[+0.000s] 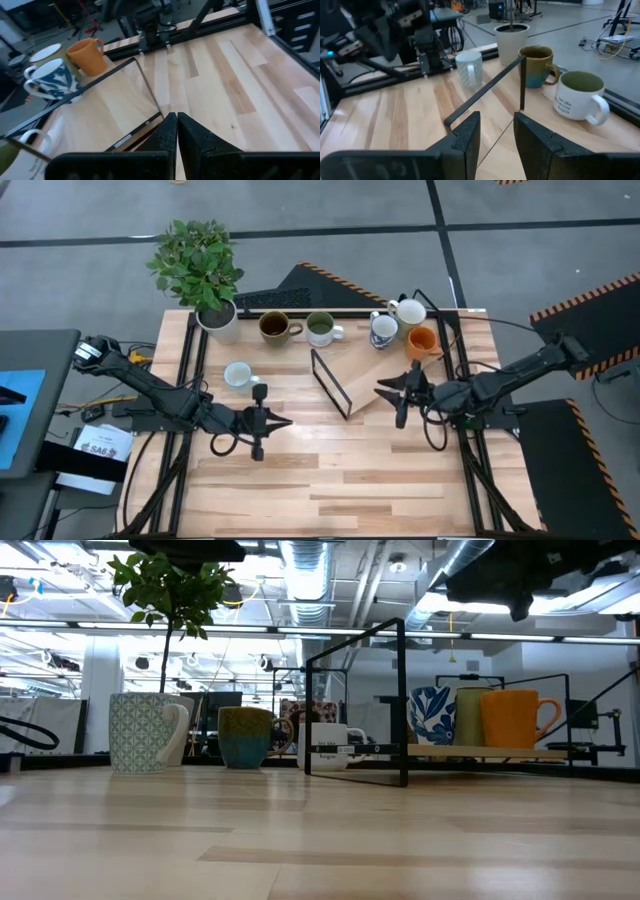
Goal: Place coffee mugs
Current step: Put the green patterned mug on the shelf
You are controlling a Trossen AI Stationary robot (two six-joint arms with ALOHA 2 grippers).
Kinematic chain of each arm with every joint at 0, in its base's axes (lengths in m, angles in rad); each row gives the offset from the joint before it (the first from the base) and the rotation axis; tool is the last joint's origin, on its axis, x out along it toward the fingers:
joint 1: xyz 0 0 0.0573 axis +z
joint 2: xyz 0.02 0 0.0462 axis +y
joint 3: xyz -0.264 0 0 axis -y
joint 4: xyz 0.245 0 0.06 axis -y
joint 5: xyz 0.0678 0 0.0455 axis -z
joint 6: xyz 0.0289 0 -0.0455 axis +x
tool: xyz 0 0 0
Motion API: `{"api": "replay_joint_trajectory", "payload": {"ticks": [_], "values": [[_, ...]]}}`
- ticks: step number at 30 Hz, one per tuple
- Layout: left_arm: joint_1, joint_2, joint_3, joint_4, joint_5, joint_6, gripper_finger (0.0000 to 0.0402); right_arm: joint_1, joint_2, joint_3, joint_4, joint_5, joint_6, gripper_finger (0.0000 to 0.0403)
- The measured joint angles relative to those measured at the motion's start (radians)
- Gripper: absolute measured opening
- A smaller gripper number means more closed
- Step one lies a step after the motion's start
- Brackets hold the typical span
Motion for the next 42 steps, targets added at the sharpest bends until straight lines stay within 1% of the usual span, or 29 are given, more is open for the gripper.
{"api": "replay_joint_trajectory", "payload": {"ticks": [2,5,6,7,8,10,12,15,18,21,24,26,28,31,34,38,39,42], "values": [[-0.001,0.0,0.0,-0.003,-0.063,0.0,0.0,0.0,0.0,0.0,0.003,-0.003,-0.001,0.0143],[0.0,-0.004,0.006,-0.047,-0.252,0.0,0.0,-0.001,-0.001,0.0,0.005,-0.003,-0.001,0.0143],[0.002,-0.014,0.019,-0.104,-0.314,-0.004,0.0,-0.001,-0.001,0.0,0.005,-0.003,-0.001,0.0143],[0.012,-0.027,0.04,-0.187,-0.353,-0.033,0.0001,-0.001,-0.001,0.0,0.005,-0.003,0.0,0.0143],[0.029,-0.04,0.067,-0.278,-0.361,-0.094,0.0004,-0.001,-0.001,0.0,0.005,-0.003,-0.001,0.0143],[0.079,-0.067,0.11,-0.476,-0.306,-0.254,0.001,-0.001,-0.001,0.0,0.003,-0.003,-0.001,0.0143],[0.143,-0.08,0.126,-0.618,-0.226,-0.38,0.002,-0.001,-0.001,0.0,0.003,-0.003,-0.001,0.0143],[0.251,-0.09,0.127,-0.785,-0.141,-0.518,0.0038,-0.001,0.0,0.0,0.002,-0.003,0.0,0.0143],[0.362,-0.087,0.127,-0.921,-0.068,-0.604,0.0059,-0.001,0.001,0.0,-0.004,-0.005,0.0,0.0143],[0.431,-0.087,0.127,-0.976,-0.051,-0.632,0.0081,-0.001,0.001,0.0,-0.011,-0.005,0.0,0.0143],[0.48,-0.087,0.128,-0.985,-0.014,-0.644,0.01,-0.001,0.001,0.0,-0.013,-0.005,0.0,0.0143],[0.513,-0.087,0.128,-1.002,0.027,-0.671,0.0107,-0.001,0.001,0.0,-0.013,-0.005,0.0,0.0143],[0.545,-0.087,0.128,-1.022,0.047,-0.715,0.0109,-0.001,0.001,0.0,-0.013,-0.005,0.0,0.0143],[0.583,-0.087,0.128,-1.076,0.031,-0.748,0.0103,-0.001,0.001,0.0,-0.013,-0.005,0.0,0.0143],[0.608,-0.087,0.128,-1.122,0.034,-0.768,0.0078,-0.001,0.001,0.0,-0.013,-0.005,0.0,0.0143],[0.618,-0.086,0.128,-1.14,0.077,-0.768,0.0016,-0.001,0.001,0.0,-0.016,-0.005,0.0,0.0143],[0.618,-0.081,0.128,-1.141,0.089,-0.764,0.0009,-0.001,0.001,0.0,-0.016,-0.005,0.001,0.0143],[0.617,-0.057,0.128,-1.14,0.137,-0.738,0.0002,-0.001,0.001,0.0,-0.022,-0.005,0.001,0.0143]]}}
